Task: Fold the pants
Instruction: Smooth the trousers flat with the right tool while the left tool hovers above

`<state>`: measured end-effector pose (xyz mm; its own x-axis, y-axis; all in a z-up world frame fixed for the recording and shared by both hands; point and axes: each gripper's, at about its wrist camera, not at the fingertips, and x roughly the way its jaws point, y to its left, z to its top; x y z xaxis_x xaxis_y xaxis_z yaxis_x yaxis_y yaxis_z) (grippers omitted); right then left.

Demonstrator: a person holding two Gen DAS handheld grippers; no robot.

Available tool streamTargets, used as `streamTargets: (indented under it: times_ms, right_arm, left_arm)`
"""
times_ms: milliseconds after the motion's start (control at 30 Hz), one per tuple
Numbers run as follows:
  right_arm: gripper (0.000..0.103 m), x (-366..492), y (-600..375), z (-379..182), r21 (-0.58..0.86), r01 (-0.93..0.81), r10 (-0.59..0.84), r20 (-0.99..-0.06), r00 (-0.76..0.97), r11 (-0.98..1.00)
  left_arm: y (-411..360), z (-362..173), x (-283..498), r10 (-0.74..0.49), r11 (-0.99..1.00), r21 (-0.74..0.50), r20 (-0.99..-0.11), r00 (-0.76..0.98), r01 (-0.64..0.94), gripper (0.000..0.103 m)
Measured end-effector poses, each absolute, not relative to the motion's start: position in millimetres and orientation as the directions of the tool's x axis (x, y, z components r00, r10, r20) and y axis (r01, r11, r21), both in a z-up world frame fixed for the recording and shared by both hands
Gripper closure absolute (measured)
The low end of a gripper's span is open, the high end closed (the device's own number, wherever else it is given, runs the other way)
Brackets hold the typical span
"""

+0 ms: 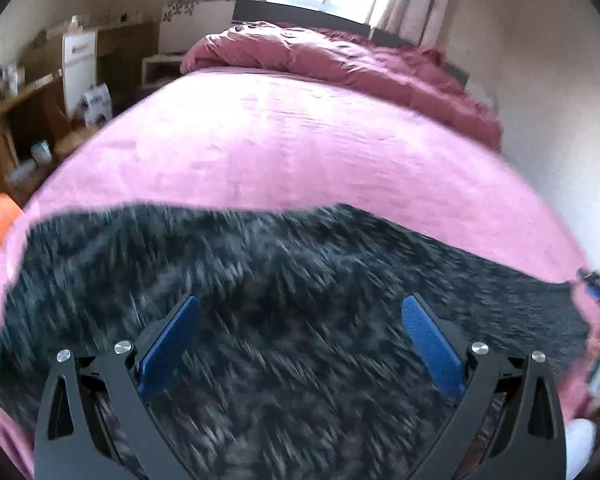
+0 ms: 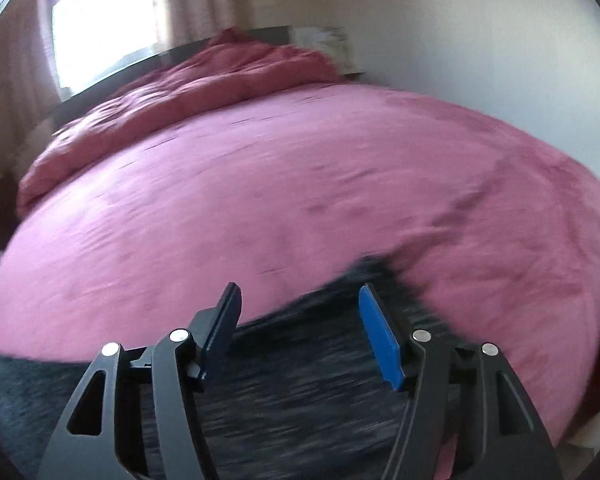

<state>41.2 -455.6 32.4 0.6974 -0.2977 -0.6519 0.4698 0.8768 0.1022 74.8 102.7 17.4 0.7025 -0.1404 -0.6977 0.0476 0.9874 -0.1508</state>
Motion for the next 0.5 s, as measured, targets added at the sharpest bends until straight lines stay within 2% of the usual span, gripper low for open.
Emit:
streamTargets:
  times_ms: [100, 200, 267, 333, 500]
  right_arm:
    - [0.047, 74.5, -388.5, 34.0, 0.202, 0.227, -0.034, -0.671, 0.741, 0.953]
    - [0.049, 101.0, -308.9, 29.1, 0.273, -0.027, 0.211, -0.672, 0.710, 0.962]
    - [0.049, 115.3, -258.4, 26.4, 0.275, -0.150, 0.302, -0.679, 0.669, 0.950]
    - [0.049, 135.7, -200.3, 20.1, 0.234, -0.254, 0.344, -0.705, 0.620, 0.938]
    - [0.049, 186.1, -109.8, -2.1, 0.249, -0.360, 0.410, -0.767, 0.493, 0.899]
  left_arm:
    - [96.6, 10.5, 95.7, -0.017, 1.000, -0.015, -0.718, 0.696, 0.009, 0.002]
    - [100.0, -12.2, 103.4, -0.021, 0.999, -0.035, -0.758, 0.652, -0.009, 0.002]
    - [106.5, -30.1, 99.2, -0.032, 0.997, -0.068, -0.770, 0.637, -0.032, 0.002]
    - [108.0, -36.2, 89.0, -0.039, 0.997, -0.070, -0.734, 0.678, -0.019, 0.002]
    - [103.7, -40.4, 83.7, -0.025, 0.999, -0.042, -0.723, 0.691, -0.007, 0.002]
